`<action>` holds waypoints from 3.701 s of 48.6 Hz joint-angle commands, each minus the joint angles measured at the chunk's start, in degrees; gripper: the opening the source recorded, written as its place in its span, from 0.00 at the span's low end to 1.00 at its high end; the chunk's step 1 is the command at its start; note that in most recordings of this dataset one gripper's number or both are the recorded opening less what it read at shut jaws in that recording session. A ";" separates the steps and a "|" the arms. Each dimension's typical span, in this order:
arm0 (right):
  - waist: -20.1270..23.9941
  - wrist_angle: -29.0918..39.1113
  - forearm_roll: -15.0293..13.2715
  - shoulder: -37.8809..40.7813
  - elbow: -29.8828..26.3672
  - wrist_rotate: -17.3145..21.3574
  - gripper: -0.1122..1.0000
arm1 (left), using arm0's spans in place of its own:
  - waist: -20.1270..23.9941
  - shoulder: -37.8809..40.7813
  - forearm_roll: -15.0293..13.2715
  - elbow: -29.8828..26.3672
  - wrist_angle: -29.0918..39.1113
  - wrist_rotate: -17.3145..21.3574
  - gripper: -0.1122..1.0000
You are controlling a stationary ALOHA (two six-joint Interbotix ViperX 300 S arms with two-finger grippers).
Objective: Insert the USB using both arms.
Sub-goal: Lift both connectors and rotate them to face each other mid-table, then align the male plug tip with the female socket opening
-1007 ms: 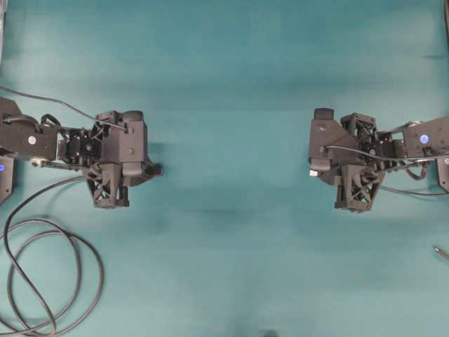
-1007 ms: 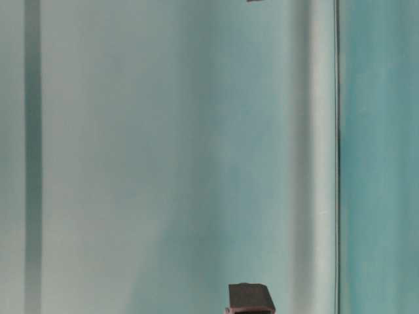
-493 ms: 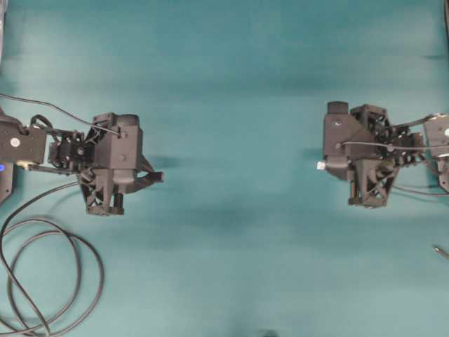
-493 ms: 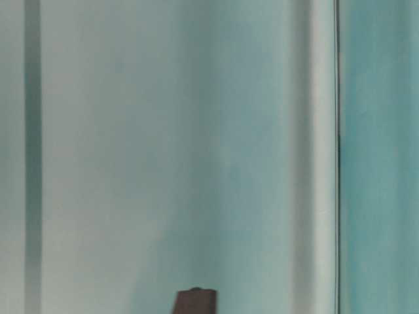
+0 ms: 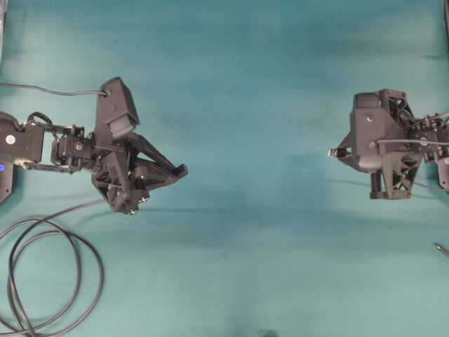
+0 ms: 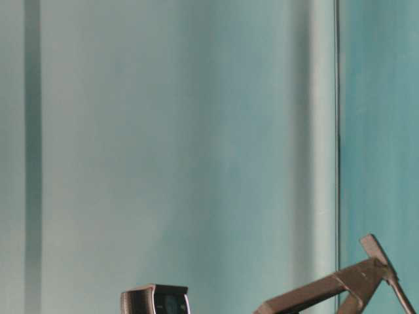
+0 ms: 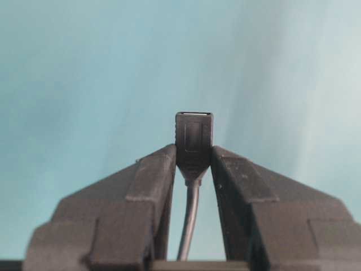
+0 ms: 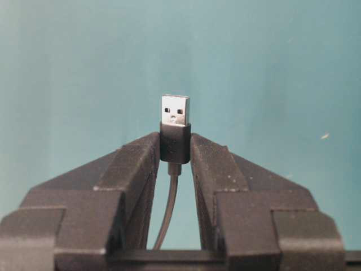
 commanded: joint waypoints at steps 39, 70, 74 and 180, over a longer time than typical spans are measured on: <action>22.50 28.04 -51.06 2.20 -4.75 38.58 0.32 | 0.53 8.35 21.18 6.50 -61.26 -66.71 0.27; 29.44 32.70 -54.76 15.64 -14.85 38.76 0.29 | 6.86 18.90 33.57 1.85 -71.28 -78.75 0.27; 29.79 32.61 -55.37 15.64 -15.29 38.67 0.29 | 7.29 19.51 34.89 1.76 -71.54 -78.75 0.27; 27.95 29.36 -57.04 24.17 -22.50 25.31 0.29 | 10.11 32.61 40.17 -13.01 -73.13 -85.08 0.27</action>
